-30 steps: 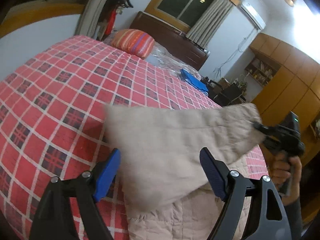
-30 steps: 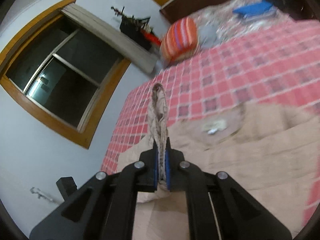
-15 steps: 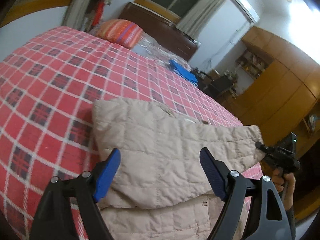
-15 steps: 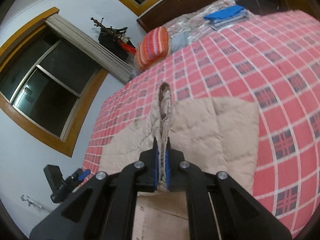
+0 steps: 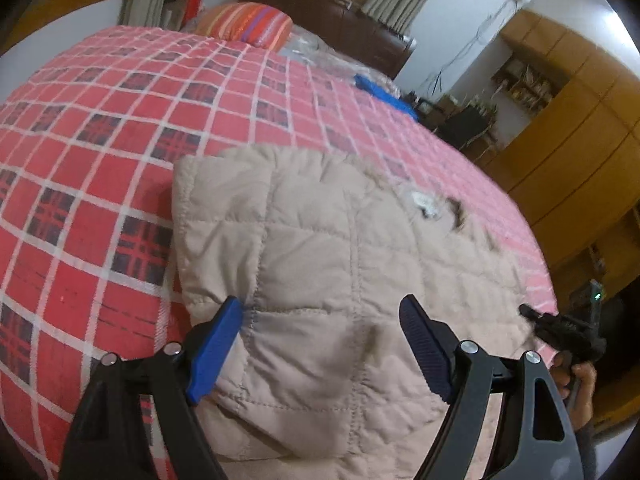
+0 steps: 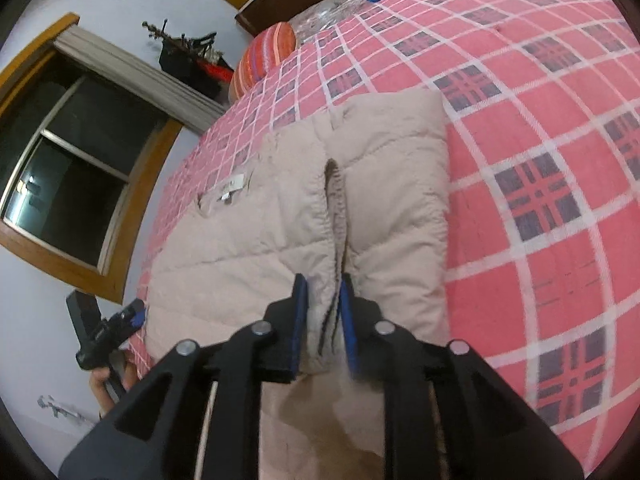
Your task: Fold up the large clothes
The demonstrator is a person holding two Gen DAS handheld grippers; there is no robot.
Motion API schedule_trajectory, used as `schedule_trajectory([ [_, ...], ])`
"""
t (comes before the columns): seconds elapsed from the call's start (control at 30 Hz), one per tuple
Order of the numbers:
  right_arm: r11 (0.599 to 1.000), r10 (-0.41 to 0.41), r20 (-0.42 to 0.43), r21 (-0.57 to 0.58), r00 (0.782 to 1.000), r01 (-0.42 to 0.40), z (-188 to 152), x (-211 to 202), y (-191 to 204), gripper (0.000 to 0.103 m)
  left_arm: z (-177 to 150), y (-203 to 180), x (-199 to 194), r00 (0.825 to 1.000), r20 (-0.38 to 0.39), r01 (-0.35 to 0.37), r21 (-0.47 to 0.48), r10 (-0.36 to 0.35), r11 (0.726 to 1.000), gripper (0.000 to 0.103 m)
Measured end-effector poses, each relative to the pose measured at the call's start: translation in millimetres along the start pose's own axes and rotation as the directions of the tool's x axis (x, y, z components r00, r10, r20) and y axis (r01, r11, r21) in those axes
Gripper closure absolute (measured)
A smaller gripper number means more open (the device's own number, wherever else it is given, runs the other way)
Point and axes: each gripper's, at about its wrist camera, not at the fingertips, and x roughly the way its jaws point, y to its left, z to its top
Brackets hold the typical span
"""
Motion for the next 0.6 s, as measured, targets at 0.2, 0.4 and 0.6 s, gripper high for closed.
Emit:
schedule_trajectory([
  [0.2, 0.986, 0.162, 0.085, -0.043, 0.983, -0.158, 26, -31, 26, 0.081, 29, -15, -23, 0.991, 0.073, 0.113, 0.02, -0.114, 0.993, 0.021],
  [0.4, 0.989, 0.144, -0.039, 0.035, 0.989, -0.143, 26, 31, 13, 0.081, 34, 0, 25, 0.998, -0.035, 0.044, -0.03, -0.045, 0.999, 0.021],
  [0.6, 0.99, 0.138, -0.071, 0.023, 0.988, -0.137, 17, 35, 5, 0.082, 23, -6, 18, 0.997, -0.056, 0.051, 0.018, -0.05, 0.999, 0.021],
])
